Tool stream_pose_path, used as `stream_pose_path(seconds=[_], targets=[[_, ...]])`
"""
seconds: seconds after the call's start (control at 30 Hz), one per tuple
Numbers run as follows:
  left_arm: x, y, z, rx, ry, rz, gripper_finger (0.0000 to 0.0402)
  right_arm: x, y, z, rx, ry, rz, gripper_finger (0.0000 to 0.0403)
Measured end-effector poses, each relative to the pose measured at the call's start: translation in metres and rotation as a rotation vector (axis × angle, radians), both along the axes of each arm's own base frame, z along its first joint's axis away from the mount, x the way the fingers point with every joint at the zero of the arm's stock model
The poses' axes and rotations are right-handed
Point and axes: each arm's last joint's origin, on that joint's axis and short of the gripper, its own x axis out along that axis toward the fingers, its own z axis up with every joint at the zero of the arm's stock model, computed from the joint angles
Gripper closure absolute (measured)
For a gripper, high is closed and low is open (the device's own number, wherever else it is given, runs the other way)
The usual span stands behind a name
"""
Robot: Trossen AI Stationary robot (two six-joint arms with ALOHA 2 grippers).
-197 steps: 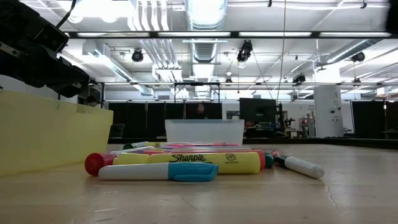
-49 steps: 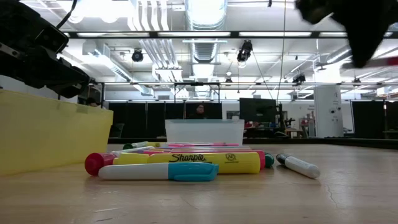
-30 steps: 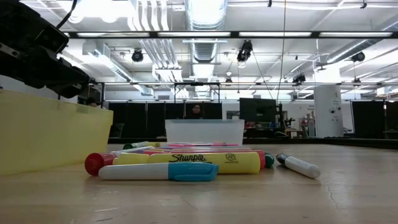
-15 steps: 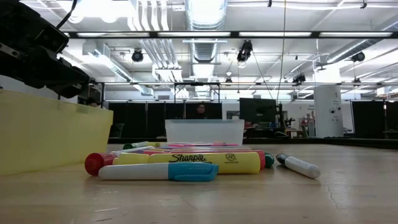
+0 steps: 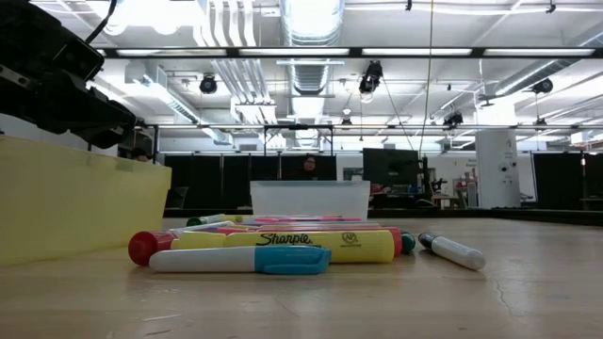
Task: Pick & Place Markers
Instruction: Put the small red highlighter pen into the orange bin, then put the small black highlighter pen into the orange bin
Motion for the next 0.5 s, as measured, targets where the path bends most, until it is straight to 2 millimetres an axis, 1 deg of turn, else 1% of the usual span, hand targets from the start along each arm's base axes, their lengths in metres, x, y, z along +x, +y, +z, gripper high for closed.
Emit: stream_pose_path(seconds=[0.13, 0.23, 0.37, 0.5], targets=[[0.000, 0.000, 0.000, 0.000, 0.000, 0.000, 0.0401, 0.000, 0.000, 0.000, 0.001, 0.000, 0.000, 0.0280], [0.000, 0.000, 0.000, 0.000, 0.000, 0.000, 0.0401, 0.000, -0.001, 0.002, 0.008, -0.005, 0.002, 0.0264], [0.000, 0.000, 0.000, 0.000, 0.000, 0.000, 0.0401, -0.002, -0.004, 0.010, 0.011, -0.020, 0.004, 0.0254], [0.000, 0.000, 0.000, 0.000, 0.000, 0.000, 0.0401, -0.004, -0.006, 0.020, -0.011, -0.017, 0.010, 0.0253]])
